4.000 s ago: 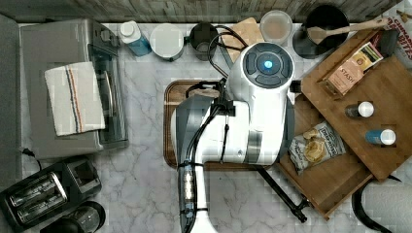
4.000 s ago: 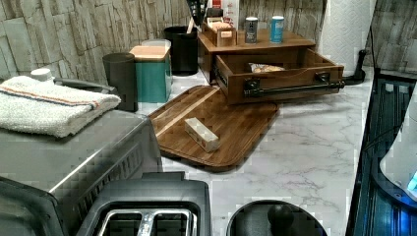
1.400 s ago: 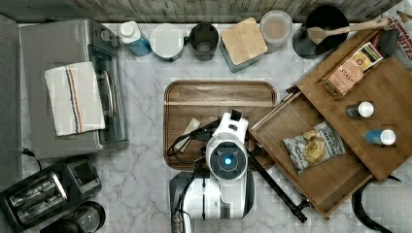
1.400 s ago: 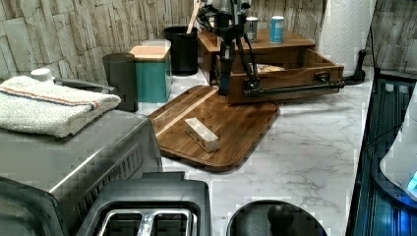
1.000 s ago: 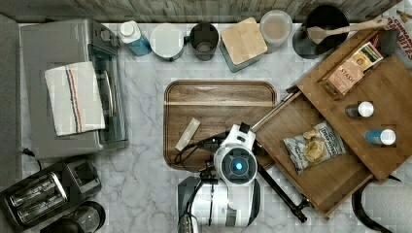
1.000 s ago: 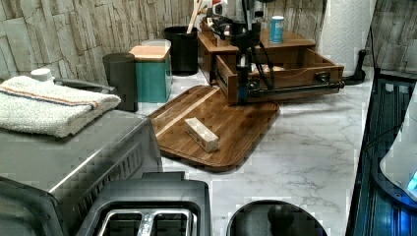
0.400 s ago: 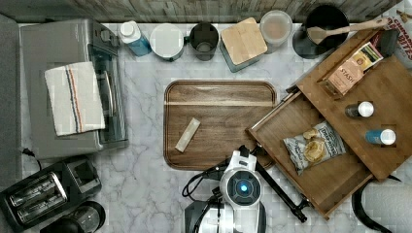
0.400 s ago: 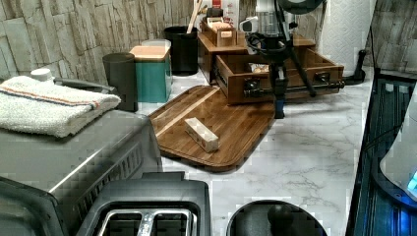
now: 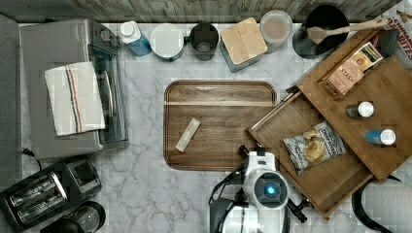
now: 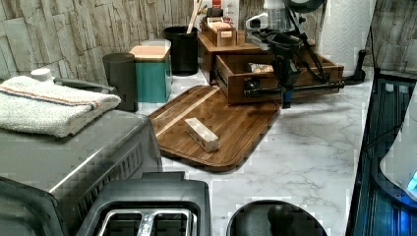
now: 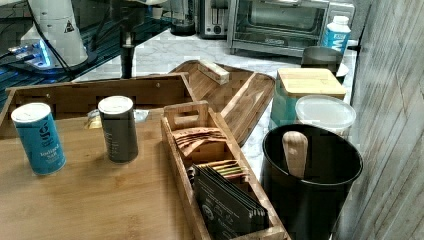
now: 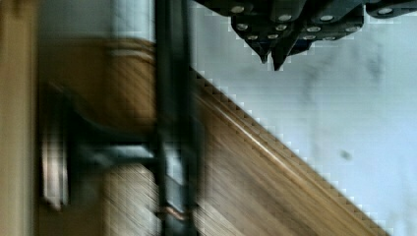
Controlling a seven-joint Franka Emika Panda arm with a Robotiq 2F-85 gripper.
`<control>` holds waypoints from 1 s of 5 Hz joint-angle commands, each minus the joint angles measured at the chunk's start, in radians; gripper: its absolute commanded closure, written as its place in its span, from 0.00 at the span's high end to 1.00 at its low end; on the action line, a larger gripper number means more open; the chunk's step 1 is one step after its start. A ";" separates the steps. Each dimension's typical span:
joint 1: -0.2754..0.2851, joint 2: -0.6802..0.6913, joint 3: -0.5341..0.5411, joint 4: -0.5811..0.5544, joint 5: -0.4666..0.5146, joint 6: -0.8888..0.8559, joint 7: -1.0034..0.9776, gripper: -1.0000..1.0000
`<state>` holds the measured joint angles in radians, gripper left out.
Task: Close the drawer.
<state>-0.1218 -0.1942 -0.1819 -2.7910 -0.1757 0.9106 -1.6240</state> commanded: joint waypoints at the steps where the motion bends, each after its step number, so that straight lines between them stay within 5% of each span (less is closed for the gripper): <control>1: -0.093 -0.055 -0.076 -0.068 -0.041 0.034 -0.073 0.00; 5: -0.114 0.100 -0.150 0.200 0.001 0.126 -0.363 0.00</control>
<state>-0.2145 -0.1603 -0.2971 -2.7559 -0.1764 1.0098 -1.8887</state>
